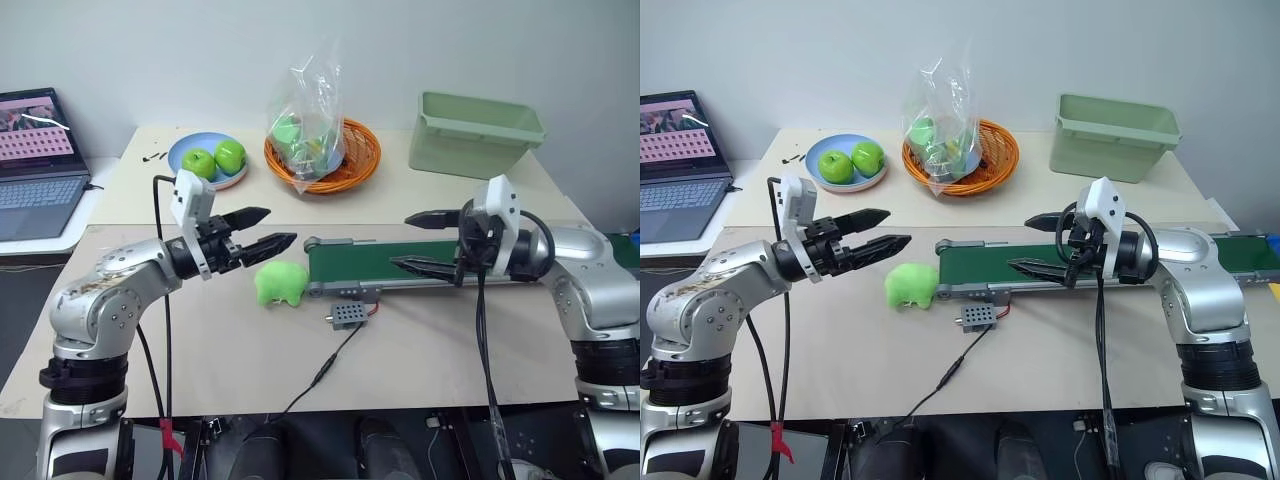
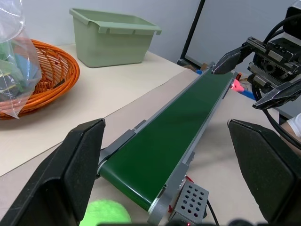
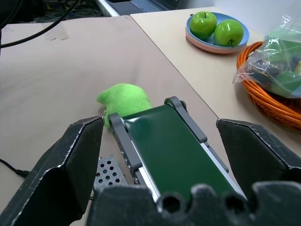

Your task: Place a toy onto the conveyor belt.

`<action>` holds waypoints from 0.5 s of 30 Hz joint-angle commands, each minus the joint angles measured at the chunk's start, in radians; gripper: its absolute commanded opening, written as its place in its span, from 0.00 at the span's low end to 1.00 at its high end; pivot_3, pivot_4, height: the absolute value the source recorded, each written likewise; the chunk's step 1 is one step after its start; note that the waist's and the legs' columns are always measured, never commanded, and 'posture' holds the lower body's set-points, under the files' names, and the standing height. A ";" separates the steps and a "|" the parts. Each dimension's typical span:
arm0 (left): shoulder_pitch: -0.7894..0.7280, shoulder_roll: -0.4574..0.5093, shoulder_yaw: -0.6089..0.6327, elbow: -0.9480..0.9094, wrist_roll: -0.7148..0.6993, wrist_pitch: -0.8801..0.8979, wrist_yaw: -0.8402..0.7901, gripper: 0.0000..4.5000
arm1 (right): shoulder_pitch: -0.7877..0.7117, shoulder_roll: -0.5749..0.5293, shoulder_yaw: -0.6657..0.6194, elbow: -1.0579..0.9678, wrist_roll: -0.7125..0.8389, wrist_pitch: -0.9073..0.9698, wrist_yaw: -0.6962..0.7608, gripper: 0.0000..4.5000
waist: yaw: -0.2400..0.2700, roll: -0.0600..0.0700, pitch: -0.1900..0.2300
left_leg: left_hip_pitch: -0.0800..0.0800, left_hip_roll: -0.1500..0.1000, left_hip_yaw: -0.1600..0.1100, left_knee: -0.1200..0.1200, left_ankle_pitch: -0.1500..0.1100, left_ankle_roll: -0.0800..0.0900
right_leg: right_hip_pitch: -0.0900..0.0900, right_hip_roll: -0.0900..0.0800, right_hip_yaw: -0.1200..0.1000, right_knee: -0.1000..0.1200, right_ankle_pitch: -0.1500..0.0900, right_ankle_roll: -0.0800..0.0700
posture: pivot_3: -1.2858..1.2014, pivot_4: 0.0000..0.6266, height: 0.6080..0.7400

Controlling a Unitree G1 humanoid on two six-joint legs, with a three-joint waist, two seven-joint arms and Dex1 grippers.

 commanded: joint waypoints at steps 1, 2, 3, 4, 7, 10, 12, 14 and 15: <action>0.028 0.020 0.025 -0.014 -0.004 -0.029 -0.030 0.99 | -0.020 -0.012 -0.018 -0.015 0.013 -0.004 0.000 1.00 | 0.000 0.000 0.000 | 0.000 0.000 0.000 0.000 0.000 0.000 | 0.000 0.000 0.000 0.000 0.000 0.000 | 0.52 0.24 1.00; 0.060 0.037 0.042 -0.008 -0.004 -0.031 -0.045 0.99 | -0.025 -0.008 -0.010 -0.006 0.005 -0.007 -0.001 1.00 | -0.002 0.000 0.000 | 0.000 0.000 0.000 0.000 0.000 0.000 | 0.000 0.000 0.000 0.000 0.000 0.000 | 0.52 0.24 1.00; 0.090 0.052 0.053 0.005 0.009 -0.043 -0.056 0.99 | -0.028 -0.005 -0.004 -0.001 -0.001 -0.008 -0.003 1.00 | -0.007 0.000 0.000 | 0.000 0.000 0.000 0.000 0.000 0.000 | 0.000 0.000 0.000 0.000 0.000 0.000 | 0.52 0.24 1.00; 0.120 0.064 0.068 0.026 0.016 -0.048 -0.064 0.99 | -0.029 -0.002 0.000 0.002 -0.005 -0.009 -0.005 1.00 | -0.009 0.000 0.000 | 0.001 0.000 0.001 -0.001 0.000 0.000 | 0.000 0.000 0.002 0.000 0.000 0.000 | 0.52 0.24 1.00; 0.204 0.069 0.128 0.108 -0.015 -0.020 -0.073 0.99 | -0.028 0.001 0.003 -0.001 -0.006 -0.009 -0.009 1.00 | -0.009 0.000 0.000 | 0.002 0.001 0.002 -0.001 0.000 0.000 | -0.001 0.001 0.002 0.000 -0.001 -0.001 | 0.52 0.24 1.00; 0.262 0.058 0.168 0.190 -0.060 0.073 -0.047 0.99 | -0.019 0.001 0.006 -0.003 -0.009 -0.010 -0.014 1.00 | -0.004 0.000 0.000 | 0.002 0.001 0.002 -0.001 0.000 0.000 | 0.000 0.000 0.001 0.000 -0.001 -0.001 | 0.52 0.24 1.00; 0.280 0.038 0.186 0.235 -0.079 0.122 -0.017 0.99 | -0.014 0.000 0.008 -0.005 -0.010 -0.011 -0.017 1.00 | -0.001 0.000 0.000 | 0.003 0.001 0.002 -0.001 0.000 0.000 | 0.000 0.000 0.001 0.000 -0.001 -0.001 | 0.52 0.24 1.00; 0.272 -0.016 0.229 0.276 -0.134 0.165 0.025 0.99 | -0.013 -0.001 0.010 -0.006 -0.011 -0.010 -0.021 1.00 | 0.005 0.000 0.000 | 0.003 0.001 0.001 -0.001 0.000 0.000 | 0.001 0.000 0.001 0.000 -0.001 -0.001 | 0.52 0.24 1.00; 0.259 -0.049 0.247 0.292 -0.152 0.182 0.062 0.99 | -0.013 -0.003 0.010 -0.006 -0.010 -0.009 -0.021 1.00 | 0.007 0.000 0.000 | 0.003 0.000 0.001 -0.001 0.000 0.000 | 0.001 -0.001 0.000 0.000 -0.001 -0.001 | 0.52 0.24 1.00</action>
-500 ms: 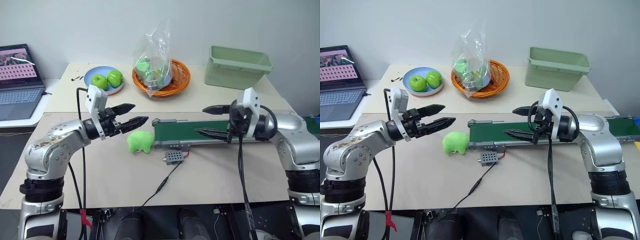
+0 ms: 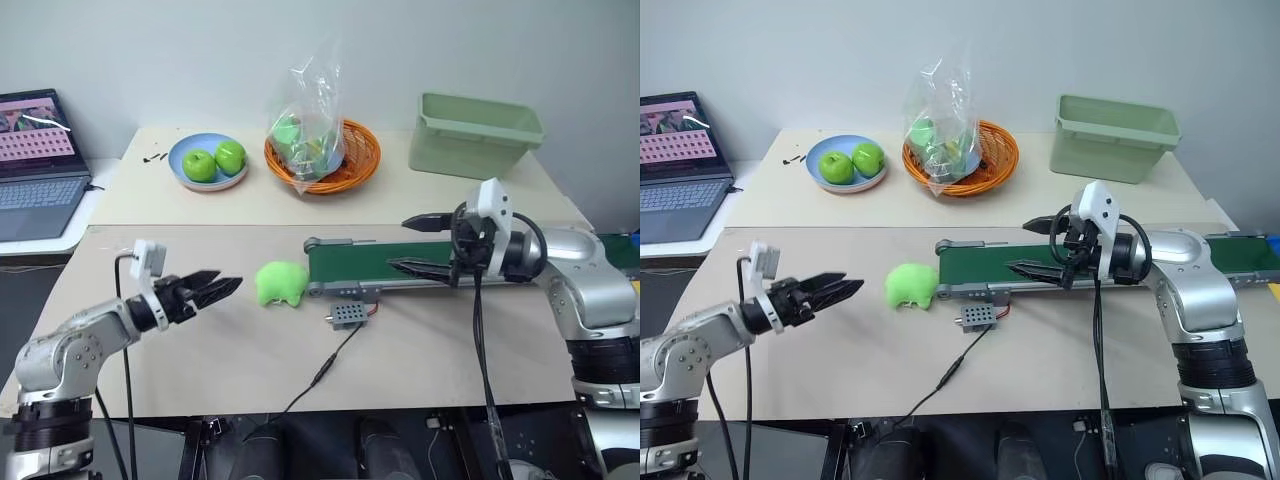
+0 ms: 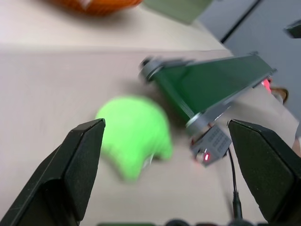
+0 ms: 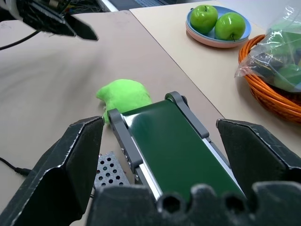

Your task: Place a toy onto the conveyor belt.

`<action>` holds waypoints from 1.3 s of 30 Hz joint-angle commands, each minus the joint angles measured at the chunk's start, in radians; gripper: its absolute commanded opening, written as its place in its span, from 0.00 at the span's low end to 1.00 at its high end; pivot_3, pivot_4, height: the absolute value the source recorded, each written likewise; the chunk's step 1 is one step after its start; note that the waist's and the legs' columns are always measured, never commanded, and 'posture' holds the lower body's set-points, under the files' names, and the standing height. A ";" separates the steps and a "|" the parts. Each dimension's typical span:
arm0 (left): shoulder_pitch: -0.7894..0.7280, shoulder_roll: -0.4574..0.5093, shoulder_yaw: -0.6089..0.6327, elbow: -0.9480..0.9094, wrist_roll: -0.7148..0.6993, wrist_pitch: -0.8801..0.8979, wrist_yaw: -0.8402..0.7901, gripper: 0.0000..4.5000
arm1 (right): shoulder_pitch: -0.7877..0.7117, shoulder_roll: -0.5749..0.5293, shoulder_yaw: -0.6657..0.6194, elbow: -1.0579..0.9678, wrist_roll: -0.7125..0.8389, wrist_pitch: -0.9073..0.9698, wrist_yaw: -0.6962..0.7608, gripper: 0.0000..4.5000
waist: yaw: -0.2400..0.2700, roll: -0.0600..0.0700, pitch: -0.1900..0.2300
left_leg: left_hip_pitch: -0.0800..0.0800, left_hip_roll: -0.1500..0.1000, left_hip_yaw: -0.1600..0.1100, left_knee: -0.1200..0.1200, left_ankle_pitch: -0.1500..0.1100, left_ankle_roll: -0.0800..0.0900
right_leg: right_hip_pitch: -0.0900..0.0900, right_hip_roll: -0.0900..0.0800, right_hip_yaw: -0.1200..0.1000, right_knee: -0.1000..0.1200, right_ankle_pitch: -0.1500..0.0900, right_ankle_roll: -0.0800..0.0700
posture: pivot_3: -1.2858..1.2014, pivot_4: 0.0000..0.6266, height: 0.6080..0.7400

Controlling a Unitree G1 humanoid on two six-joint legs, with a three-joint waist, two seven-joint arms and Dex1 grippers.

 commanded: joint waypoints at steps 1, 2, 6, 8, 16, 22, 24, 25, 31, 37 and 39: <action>-0.038 -0.079 0.065 0.033 -0.087 0.062 0.093 0.99 | -0.007 -0.009 -0.021 -0.023 0.004 -0.009 -0.004 1.00 | 0.003 0.000 0.000 | 0.000 0.000 0.000 0.000 0.000 0.000 | 0.000 0.000 0.000 0.000 0.000 0.000 | 0.52 0.24 1.00; -0.047 -0.098 0.064 0.043 -0.089 0.078 0.116 0.99 | -0.008 -0.010 -0.021 -0.022 0.004 -0.009 -0.004 1.00 | 0.004 0.000 0.000 | 0.000 0.000 -0.001 0.000 0.000 0.000 | 0.000 0.000 0.000 0.000 0.000 0.000 | 0.52 0.24 1.00; -0.114 -0.186 0.073 0.178 -0.108 0.110 0.167 0.99 | -0.016 -0.010 -0.017 -0.021 0.001 -0.006 -0.008 1.00 | 0.003 0.000 0.000 | 0.001 0.000 -0.001 0.000 0.000 0.000 | 0.001 0.000 0.000 0.000 0.000 0.000 | 0.52 0.24 1.00; -0.148 -0.213 0.088 0.225 -0.116 0.115 0.179 0.99 | -0.018 -0.014 -0.019 -0.022 0.001 -0.005 -0.008 1.00 | 0.001 0.000 0.000 | 0.001 -0.001 0.000 0.000 0.000 0.000 | 0.001 0.000 0.000 0.000 0.000 0.000 | 0.52 0.24 1.00; -0.198 -0.234 0.065 0.318 -0.080 0.108 0.209 0.99 | 0.013 -0.044 -0.048 -0.052 0.005 0.004 -0.021 1.00 | -0.006 0.000 0.000 | 0.001 -0.001 0.000 0.000 0.000 0.000 | 0.001 0.000 0.000 0.000 0.000 0.000 | 0.52 0.24 1.00; -0.241 -0.255 0.040 0.382 -0.043 0.095 0.214 0.99 | 0.018 -0.049 -0.056 -0.056 0.006 0.006 -0.036 1.00 | -0.005 0.000 0.000 | 0.002 -0.001 0.000 0.000 0.000 0.000 | 0.001 0.000 0.000 0.000 0.000 0.000 | 0.52 0.24 1.00; -0.256 -0.267 0.025 0.399 -0.029 0.087 0.213 0.99 | 0.017 -0.051 -0.054 -0.055 0.002 0.003 -0.038 1.00 | -0.005 0.000 0.000 | 0.002 -0.001 0.000 0.000 0.000 0.000 | 0.002 0.000 0.000 0.000 0.000 0.000 | 0.52 0.24 1.00; -0.261 -0.271 0.023 0.404 -0.024 0.084 0.212 0.99 | 0.017 -0.051 -0.054 -0.055 0.001 0.002 -0.039 1.00 | -0.005 0.000 0.000 | 0.001 -0.001 0.000 0.000 0.000 0.000 | 0.002 0.000 0.000 0.000 0.000 0.000 | 0.52 0.24 1.00; -0.281 -0.287 -0.041 0.427 0.056 0.070 0.228 0.99 | 0.021 -0.056 -0.058 -0.061 0.002 0.004 -0.045 1.00 | -0.003 0.000 0.000 | 0.001 -0.001 0.000 0.000 0.000 0.000 | 0.002 0.000 0.000 0.000 0.000 0.000 | 0.52 0.24 1.00; -0.302 -0.303 -0.054 0.447 0.100 0.042 0.249 0.99 | 0.027 -0.062 -0.061 -0.066 0.003 0.005 -0.052 1.00 | 0.007 0.003 -0.002 | 0.006 -0.002 0.000 0.000 0.000 0.000 | 0.007 -0.001 0.000 0.000 0.000 0.000 | 0.52 0.24 1.00; -0.314 -0.309 -0.042 0.450 0.095 0.037 0.252 0.83 | 0.027 -0.062 -0.061 -0.067 0.002 0.005 -0.053 1.00 | 0.008 0.003 -0.003 | 0.006 -0.002 0.000 0.000 0.000 0.000 | 0.007 -0.001 0.000 0.000 0.000 0.000 | 0.52 0.24 1.00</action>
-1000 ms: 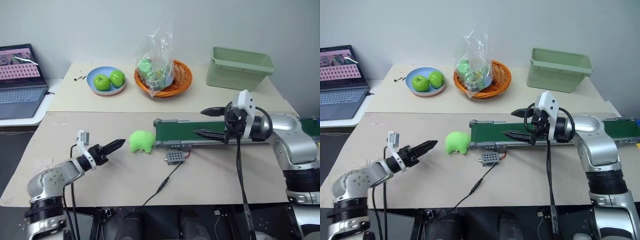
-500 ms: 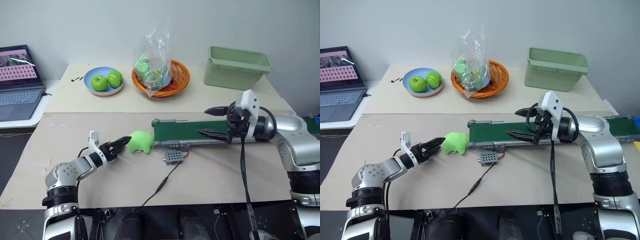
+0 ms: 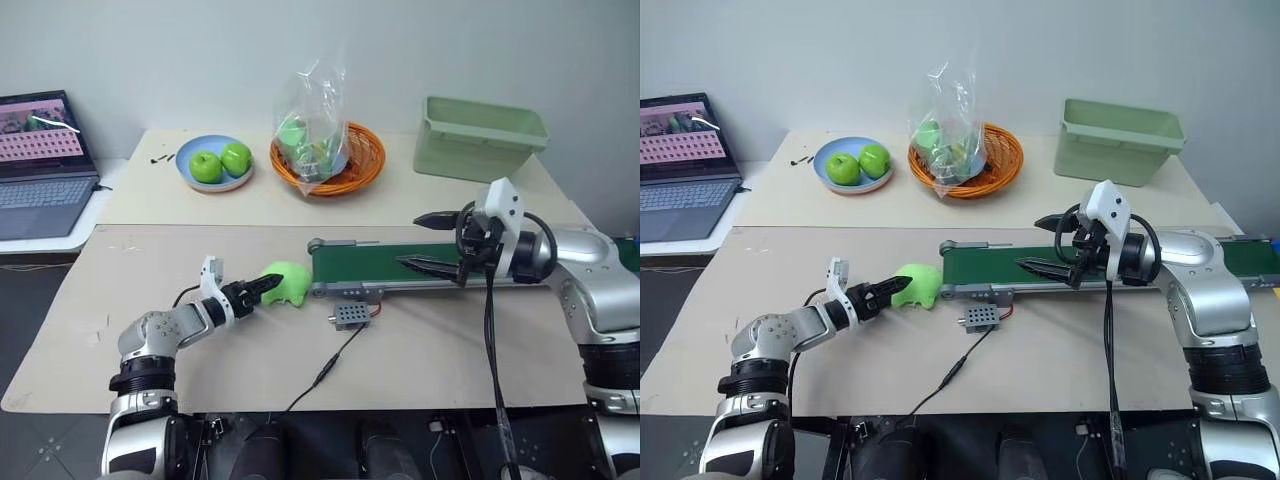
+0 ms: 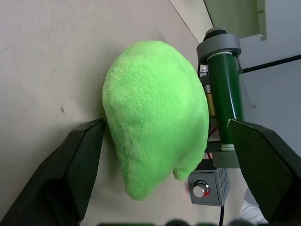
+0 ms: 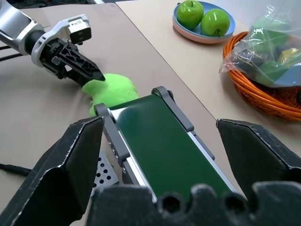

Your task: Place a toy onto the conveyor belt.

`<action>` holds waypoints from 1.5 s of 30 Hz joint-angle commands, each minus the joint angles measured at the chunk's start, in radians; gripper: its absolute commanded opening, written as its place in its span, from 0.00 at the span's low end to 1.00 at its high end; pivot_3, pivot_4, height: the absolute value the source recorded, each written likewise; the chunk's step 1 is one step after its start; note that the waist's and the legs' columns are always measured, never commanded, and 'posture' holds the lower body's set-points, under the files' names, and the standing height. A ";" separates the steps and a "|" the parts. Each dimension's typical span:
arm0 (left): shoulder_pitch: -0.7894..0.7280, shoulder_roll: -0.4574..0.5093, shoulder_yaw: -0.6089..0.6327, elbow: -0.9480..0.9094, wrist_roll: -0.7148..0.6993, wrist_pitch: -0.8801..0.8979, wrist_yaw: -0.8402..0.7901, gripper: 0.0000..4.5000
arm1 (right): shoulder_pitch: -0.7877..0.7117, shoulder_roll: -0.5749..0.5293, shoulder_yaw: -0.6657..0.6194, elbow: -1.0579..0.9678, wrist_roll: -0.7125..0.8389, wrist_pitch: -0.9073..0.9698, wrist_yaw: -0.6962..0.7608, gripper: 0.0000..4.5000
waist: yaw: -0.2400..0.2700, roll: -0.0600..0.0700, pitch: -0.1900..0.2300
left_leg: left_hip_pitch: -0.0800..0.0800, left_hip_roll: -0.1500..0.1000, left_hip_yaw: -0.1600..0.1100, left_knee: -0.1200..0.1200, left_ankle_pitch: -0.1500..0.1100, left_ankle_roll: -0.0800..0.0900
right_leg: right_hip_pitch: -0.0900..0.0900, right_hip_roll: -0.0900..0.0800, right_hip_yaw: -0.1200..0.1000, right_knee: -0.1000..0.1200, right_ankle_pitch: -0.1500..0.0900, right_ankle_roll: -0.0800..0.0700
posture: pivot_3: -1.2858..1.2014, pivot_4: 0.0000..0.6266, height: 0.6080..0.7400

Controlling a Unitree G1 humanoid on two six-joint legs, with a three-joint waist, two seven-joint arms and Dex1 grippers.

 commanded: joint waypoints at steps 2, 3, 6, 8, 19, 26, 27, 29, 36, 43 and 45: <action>-0.028 -0.020 0.016 0.023 0.021 -0.017 0.028 0.70 | -0.009 -0.019 -0.034 -0.031 0.008 0.001 -0.007 1.00 | 0.002 0.000 0.000 | 0.000 0.000 0.000 0.000 0.000 0.000 | 0.000 0.000 0.000 0.000 0.000 0.000 | 0.52 0.24 1.00; -0.032 -0.022 0.020 0.021 0.023 -0.015 0.031 0.59 | -0.012 -0.019 -0.032 -0.028 0.007 0.000 -0.007 1.00 | 0.001 0.000 0.000 | -0.001 0.000 0.000 0.000 0.000 0.000 | -0.001 0.000 0.000 0.000 0.000 0.000 | 0.52 0.24 1.00; -0.035 -0.023 0.020 0.013 0.029 -0.015 0.034 0.36 | -0.017 -0.021 -0.027 -0.021 0.001 -0.004 -0.004 1.00 | -0.001 0.000 0.000 | -0.004 0.000 0.000 0.000 0.000 0.000 | -0.003 0.000 0.000 0.000 0.000 0.000 | 0.52 0.24 1.00; -0.038 -0.029 0.034 0.006 0.019 -0.012 0.041 0.36 | -0.021 -0.022 -0.025 -0.015 -0.003 -0.007 -0.001 1.00 | -0.001 0.000 0.000 | -0.004 0.000 0.000 0.000 0.000 0.000 | -0.004 0.000 0.000 0.000 0.000 0.000 | 0.52 0.24 1.00; -0.091 -0.011 0.221 -0.141 -0.034 -0.233 0.093 0.36 | -0.039 -0.019 -0.019 0.010 -0.021 -0.015 0.005 1.00 | -0.009 -0.001 0.001 | -0.005 0.001 0.000 0.000 0.000 0.000 | -0.005 0.000 0.000 -0.001 0.000 0.000 | 0.52 0.24 1.00; -0.149 0.050 0.050 -0.295 0.235 -0.549 0.112 0.36 | -0.047 -0.009 -0.009 0.022 -0.032 -0.021 0.004 1.00 | -0.006 -0.002 0.001 | -0.005 0.000 0.000 0.000 0.000 0.000 | -0.004 0.000 0.000 -0.001 0.000 0.000 | 0.52 0.24 1.00; -0.152 0.083 -0.038 -0.295 0.358 -0.626 0.125 0.36 | -0.048 -0.007 -0.008 0.023 -0.033 -0.021 0.004 1.00 | -0.006 -0.002 0.001 | -0.005 0.000 0.000 0.000 0.000 0.000 | -0.004 0.000 0.000 -0.001 0.000 0.000 | 0.52 0.24 1.00; -0.160 0.141 -0.181 -0.276 0.566 -0.777 0.150 0.36 | -0.050 -0.004 -0.006 0.025 -0.035 -0.021 0.004 1.00 | -0.004 -0.001 0.001 | -0.005 0.000 0.000 -0.001 0.000 0.000 | -0.004 0.000 0.000 -0.002 0.000 0.000 | 0.52 0.24 1.00; -0.221 0.299 -0.479 -0.155 1.081 -1.379 0.271 0.36 | -0.064 0.001 -0.001 0.038 -0.046 -0.021 -0.007 1.00 | 0.004 -0.001 0.001 | -0.007 0.000 0.001 -0.001 0.000 0.000 | -0.006 0.000 0.000 -0.002 0.000 0.000 | 0.52 0.24 1.00; -0.287 0.388 -0.658 -0.083 1.509 -1.692 0.510 0.36 | -0.052 -0.007 -0.011 0.028 -0.043 -0.016 -0.014 1.00 | 0.005 -0.001 0.001 | -0.007 0.000 0.001 -0.001 0.000 0.000 | -0.006 0.000 0.000 -0.002 0.000 0.000 | 0.52 0.24 1.00; -0.308 0.396 -0.693 -0.074 1.600 -1.738 0.577 0.36 | -0.049 -0.009 -0.014 0.026 -0.043 -0.015 -0.016 1.00 | 0.007 -0.001 0.001 | -0.008 0.000 0.001 -0.001 0.000 0.000 | -0.006 0.000 0.000 -0.001 0.000 0.000 | 0.52 0.24 1.00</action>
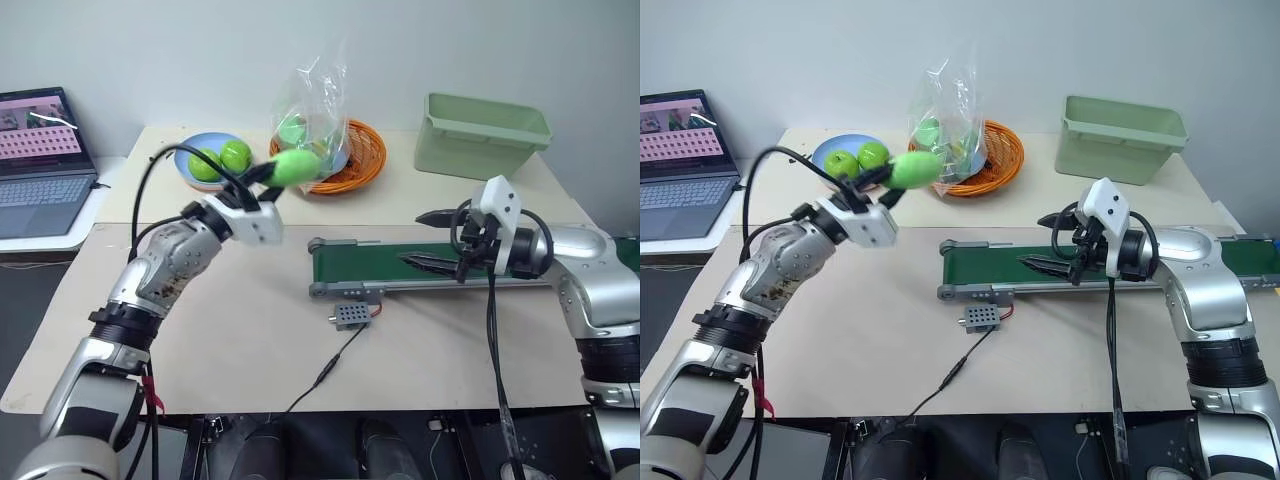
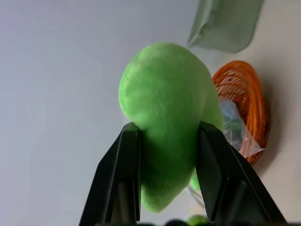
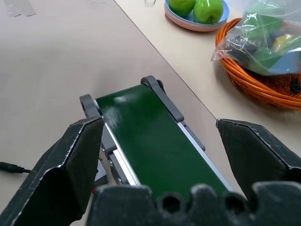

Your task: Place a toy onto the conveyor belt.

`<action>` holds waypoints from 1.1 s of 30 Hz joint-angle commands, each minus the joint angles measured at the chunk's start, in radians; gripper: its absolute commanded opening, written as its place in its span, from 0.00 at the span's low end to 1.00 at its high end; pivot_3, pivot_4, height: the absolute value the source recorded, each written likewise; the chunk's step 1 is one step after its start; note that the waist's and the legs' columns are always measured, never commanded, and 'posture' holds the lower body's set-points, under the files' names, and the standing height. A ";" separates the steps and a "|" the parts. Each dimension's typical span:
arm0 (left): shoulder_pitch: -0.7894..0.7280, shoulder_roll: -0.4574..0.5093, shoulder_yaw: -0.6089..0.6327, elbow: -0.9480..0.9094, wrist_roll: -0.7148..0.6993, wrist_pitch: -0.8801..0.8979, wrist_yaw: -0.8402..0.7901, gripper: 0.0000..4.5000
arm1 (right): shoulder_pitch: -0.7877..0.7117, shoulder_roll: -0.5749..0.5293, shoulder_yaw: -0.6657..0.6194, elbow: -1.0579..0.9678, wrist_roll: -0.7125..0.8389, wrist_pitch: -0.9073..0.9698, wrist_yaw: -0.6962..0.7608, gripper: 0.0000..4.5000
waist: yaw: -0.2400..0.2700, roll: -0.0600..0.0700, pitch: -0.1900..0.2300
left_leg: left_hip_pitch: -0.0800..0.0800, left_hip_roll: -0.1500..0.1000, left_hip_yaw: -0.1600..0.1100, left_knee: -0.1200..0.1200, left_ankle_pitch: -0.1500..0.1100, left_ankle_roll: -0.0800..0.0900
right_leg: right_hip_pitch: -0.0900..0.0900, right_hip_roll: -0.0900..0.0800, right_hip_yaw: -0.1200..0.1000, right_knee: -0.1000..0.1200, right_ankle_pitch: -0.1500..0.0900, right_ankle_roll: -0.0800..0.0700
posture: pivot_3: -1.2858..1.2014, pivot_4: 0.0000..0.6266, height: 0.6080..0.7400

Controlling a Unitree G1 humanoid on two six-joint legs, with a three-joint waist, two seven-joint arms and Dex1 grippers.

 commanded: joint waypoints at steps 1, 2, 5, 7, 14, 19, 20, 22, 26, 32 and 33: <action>-0.058 0.019 -0.047 0.004 0.163 -0.093 0.134 0.36 | -0.011 -0.014 -0.035 -0.028 0.002 -0.014 -0.011 1.00 | 0.002 0.000 0.000 | 0.000 0.000 0.000 0.000 0.000 0.000 | 0.000 0.000 0.000 0.000 0.000 0.000 | 0.52 0.24 1.00; -0.068 0.014 -0.064 0.022 0.184 -0.111 0.147 0.36 | -0.011 -0.014 -0.035 -0.029 0.003 -0.013 -0.012 1.00 | 0.003 0.000 0.000 | 0.000 0.000 0.000 0.000 0.000 0.000 | 0.000 0.000 0.000 0.000 0.000 0.000 | 0.52 0.24 1.00; -0.102 -0.013 -0.104 0.088 0.197 -0.154 0.137 0.36 | -0.011 -0.015 -0.037 -0.031 0.002 -0.012 -0.016 1.00 | 0.005 0.000 0.000 | -0.001 0.000 0.000 0.000 0.000 0.000 | 0.000 0.000 -0.001 0.001 0.000 0.000 | 0.52 0.24 1.00; -0.127 -0.031 -0.126 0.125 0.225 -0.170 0.161 0.36 | -0.009 -0.018 -0.040 -0.033 0.003 -0.011 -0.017 1.00 | 0.005 0.000 0.000 | -0.001 0.000 0.000 0.000 0.000 0.000 | 0.000 0.000 -0.001 0.001 0.000 0.000 | 0.52 0.24 1.00; -0.175 -0.082 -0.215 0.240 0.297 -0.234 0.215 0.36 | 0.014 -0.034 -0.057 -0.063 0.016 0.002 -0.025 1.00 | 0.005 0.000 0.000 | -0.002 0.000 0.000 0.000 0.000 0.000 | 0.000 0.000 -0.001 0.001 0.000 0.001 | 0.52 0.24 1.00; -0.184 -0.108 -0.288 0.318 0.366 -0.242 0.246 0.36 | 0.030 -0.043 -0.058 -0.073 0.018 0.011 -0.024 1.00 | 0.005 0.000 0.000 | -0.002 0.000 0.000 0.001 0.000 0.000 | 0.000 0.000 -0.001 0.001 0.001 0.001 | 0.52 0.24 1.00; -0.187 -0.113 -0.299 0.333 0.375 -0.243 0.251 0.36 | 0.028 -0.043 -0.059 -0.074 0.020 0.012 -0.025 1.00 | 0.005 0.000 0.000 | -0.002 0.000 0.000 0.001 0.000 0.000 | 0.000 0.000 -0.001 0.001 0.001 0.001 | 0.52 0.24 1.00; -0.195 -0.127 -0.308 0.366 0.370 -0.241 0.255 0.36 | 0.024 -0.044 -0.060 -0.074 0.020 0.014 -0.025 1.00 | 0.004 0.000 0.000 | -0.002 0.000 0.000 0.001 0.000 0.000 | 0.000 0.000 -0.001 0.001 0.001 0.001 | 0.52 0.24 1.00; -0.212 -0.148 -0.308 0.414 0.339 -0.244 0.233 0.48 | 0.020 -0.046 -0.059 -0.068 0.016 0.010 -0.025 1.00 | 0.005 0.000 0.000 | -0.002 0.000 0.000 0.001 0.000 0.000 | 0.000 0.000 -0.001 0.001 0.001 0.001 | 0.52 0.24 1.00; -0.222 -0.155 -0.253 0.423 0.185 -0.258 0.095 0.97 | 0.015 -0.046 -0.057 -0.060 0.011 0.006 -0.025 1.00 | 0.003 0.000 0.000 | -0.002 0.000 0.000 0.001 0.000 0.000 | 0.000 0.000 -0.001 0.002 0.001 0.001 | 0.52 0.24 1.00; -0.219 -0.157 -0.236 0.418 0.136 -0.257 0.058 0.99 | 0.014 -0.046 -0.057 -0.060 0.011 0.006 -0.025 1.00 | 0.003 0.000 0.000 | -0.002 0.000 0.000 0.001 0.000 0.000 | 0.000 0.000 -0.001 0.002 0.001 0.001 | 0.52 0.24 1.00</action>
